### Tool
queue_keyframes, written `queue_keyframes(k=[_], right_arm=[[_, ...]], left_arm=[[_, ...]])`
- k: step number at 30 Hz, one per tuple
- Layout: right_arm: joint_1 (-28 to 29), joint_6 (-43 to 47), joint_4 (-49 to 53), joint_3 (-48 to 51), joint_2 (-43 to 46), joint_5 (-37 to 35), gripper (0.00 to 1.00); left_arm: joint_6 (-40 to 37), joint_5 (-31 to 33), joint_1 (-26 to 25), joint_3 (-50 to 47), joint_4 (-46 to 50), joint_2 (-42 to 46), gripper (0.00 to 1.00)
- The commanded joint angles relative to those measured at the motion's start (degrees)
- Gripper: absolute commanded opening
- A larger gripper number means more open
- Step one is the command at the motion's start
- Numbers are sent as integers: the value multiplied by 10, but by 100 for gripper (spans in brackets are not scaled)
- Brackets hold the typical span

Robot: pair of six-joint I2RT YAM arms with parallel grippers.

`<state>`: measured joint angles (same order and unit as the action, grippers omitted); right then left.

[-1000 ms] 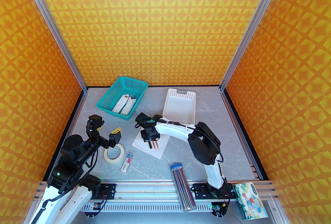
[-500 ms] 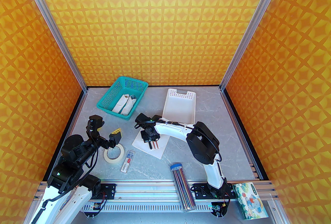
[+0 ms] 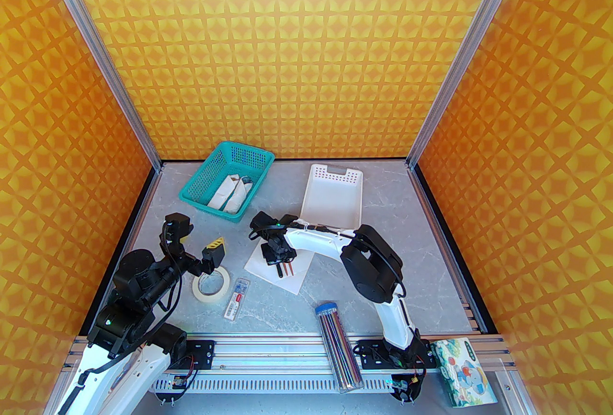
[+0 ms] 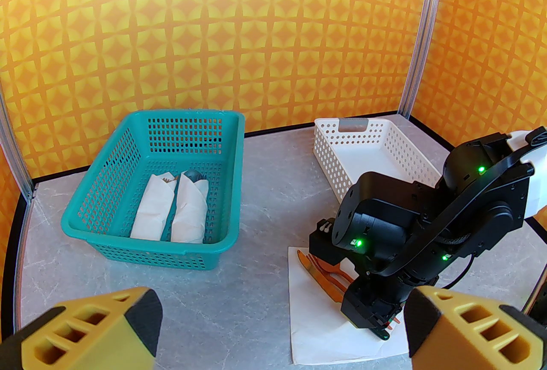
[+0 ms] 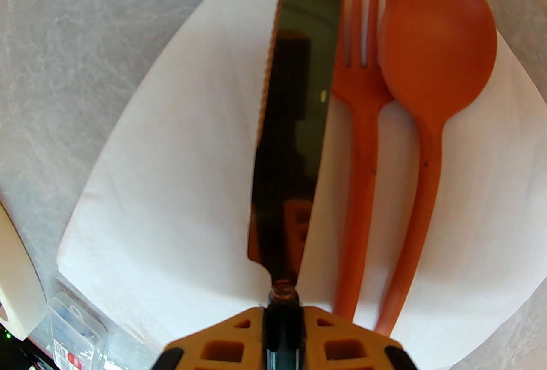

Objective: Place the utensils on the paper napkin and roll it up

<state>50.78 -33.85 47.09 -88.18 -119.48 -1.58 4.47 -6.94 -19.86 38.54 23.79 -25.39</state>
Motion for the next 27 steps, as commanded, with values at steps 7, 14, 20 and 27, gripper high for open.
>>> queue_keyframes(k=[7, 14, 20, 27], right_arm=[[3, -2, 5, -16, -16, -19, 18], [3, -1, 5, -14, -13, -19, 19], [2, 0, 7, -17, -12, -19, 21], [3, 1, 12, -18, -4, -23, 24]], left_arm=[[-8, 9, 3, 1, 13, 5, 99], [-7, 8, 3, 1, 18, 7, 99], [-5, 9, 3, 0, 20, 10, 99], [-5, 9, 3, 1, 24, 13, 99]])
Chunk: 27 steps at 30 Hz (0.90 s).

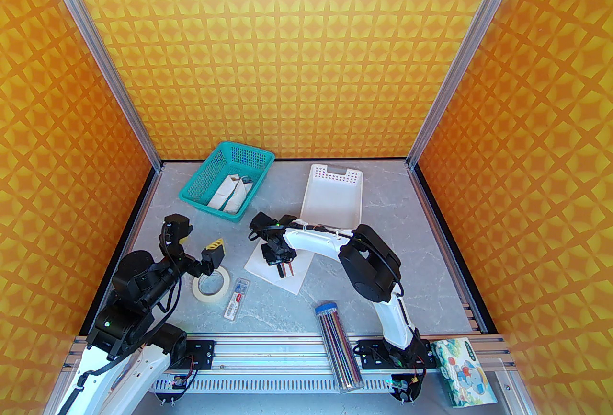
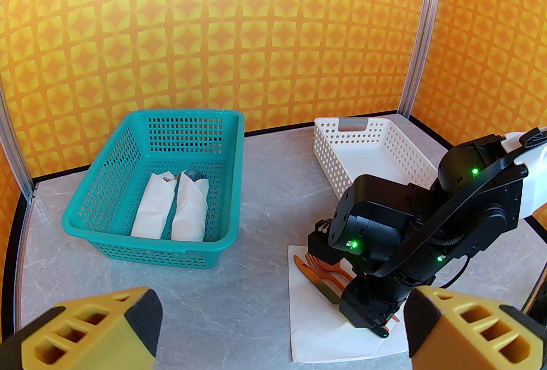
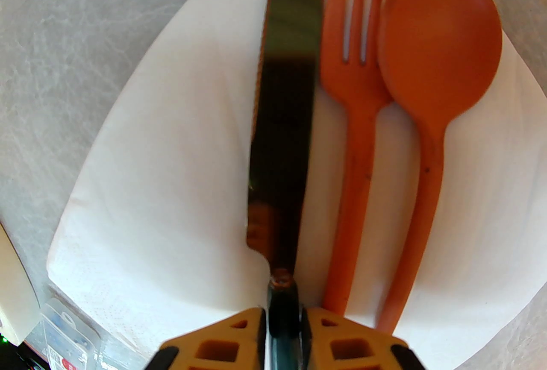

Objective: Place the utensils on the paper napkin and roll it up

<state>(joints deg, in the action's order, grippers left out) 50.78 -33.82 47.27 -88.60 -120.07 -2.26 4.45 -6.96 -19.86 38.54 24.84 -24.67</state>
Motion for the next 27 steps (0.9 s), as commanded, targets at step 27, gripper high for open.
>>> queue_keyframes(k=[27], right_arm=[[-56, 14, -1, 85, 227, -60, 35]], left_arm=[[-47, -47, 0, 19, 70, 30, 99]])
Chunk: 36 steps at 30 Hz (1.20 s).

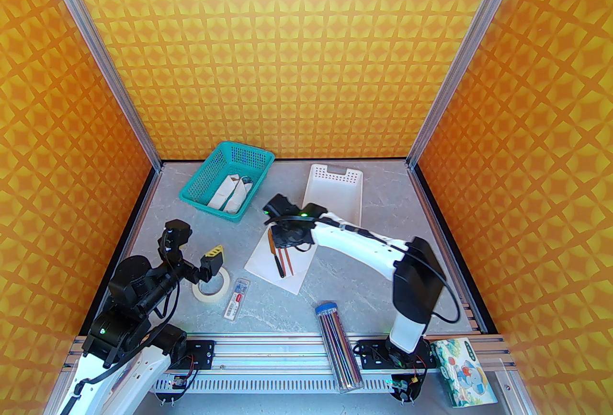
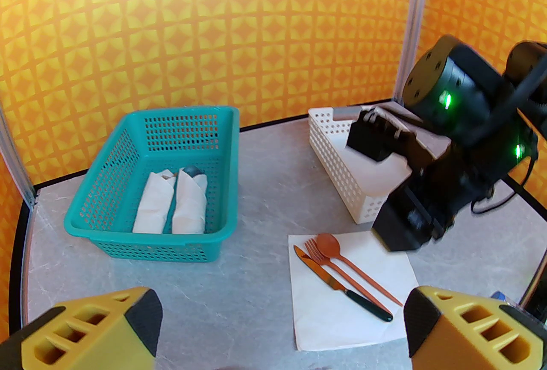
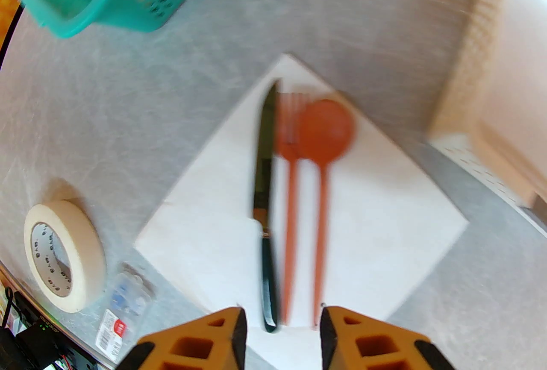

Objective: Place the utensils on the paper napkin and roll it up

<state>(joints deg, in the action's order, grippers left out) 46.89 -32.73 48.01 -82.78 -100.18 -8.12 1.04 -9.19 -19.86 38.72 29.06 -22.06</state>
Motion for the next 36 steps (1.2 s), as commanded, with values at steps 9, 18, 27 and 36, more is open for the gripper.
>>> queue_keyframes(k=[9, 18, 27, 36], right_arm=[[-127, -10, -69, 146, 155, 64, 38], [-219, -43, -134, 245, 251, 154, 42], [-224, -45, -162, 281, 248, 159, 41], [-223, -46, -160, 309, 278, 129, 41]], left_arm=[[-15, -43, -27, 33, 71, -32, 99], [-22, -33, -111, 35, 67, -89, 100], [-61, 66, -261, 25, 54, -168, 98], [-124, 217, -422, 18, 14, -293, 99]])
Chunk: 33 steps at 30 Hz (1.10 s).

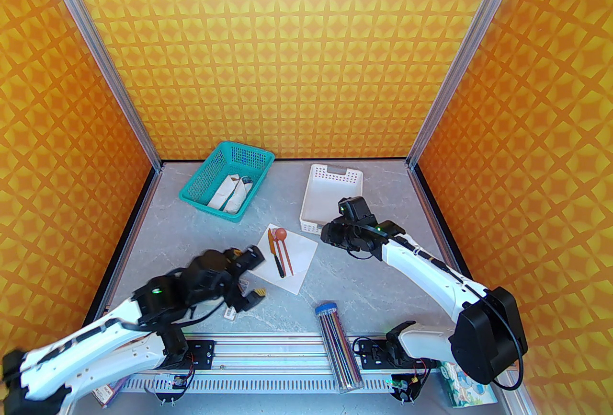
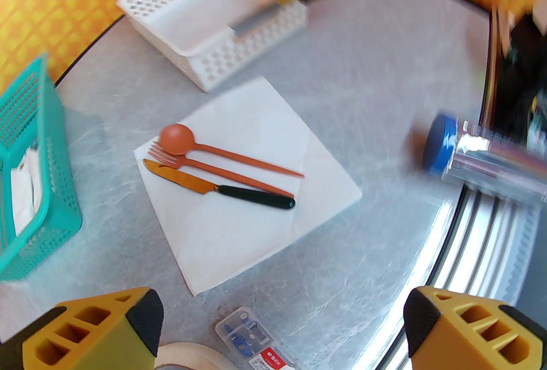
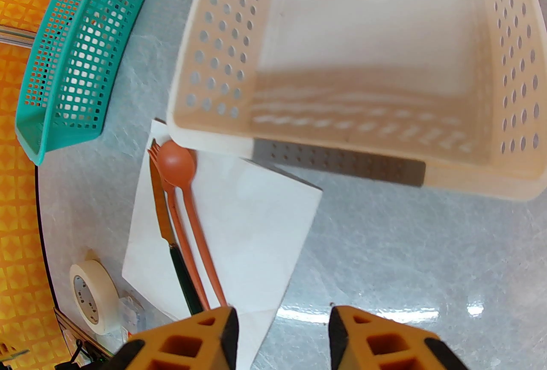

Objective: Place the utensils on the paper napkin and roll it up

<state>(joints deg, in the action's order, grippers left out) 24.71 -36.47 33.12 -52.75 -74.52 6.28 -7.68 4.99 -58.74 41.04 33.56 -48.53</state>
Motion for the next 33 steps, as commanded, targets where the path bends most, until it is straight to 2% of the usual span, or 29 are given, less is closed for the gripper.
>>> queue_keyframes(k=[1, 7, 14, 22, 33], right_arm=[[-2, -9, -9, 12, 25, -18, 41], [-2, -10, -4, 20, 43, -27, 42], [-2, -7, 4, 23, 58, -40, 42], [-2, -6, 7, 28, 66, -46, 42], [-2, -2, 9, 22, 62, -45, 42]], left_arm=[[-45, 89, -49, -5, -40, -46, 99], [-77, 100, -86, -22, -120, -118, 99], [-107, 107, -99, -35, -200, -203, 99], [-140, 117, -102, -19, -234, -304, 99], [-172, 139, -102, 8, -257, -389, 99]])
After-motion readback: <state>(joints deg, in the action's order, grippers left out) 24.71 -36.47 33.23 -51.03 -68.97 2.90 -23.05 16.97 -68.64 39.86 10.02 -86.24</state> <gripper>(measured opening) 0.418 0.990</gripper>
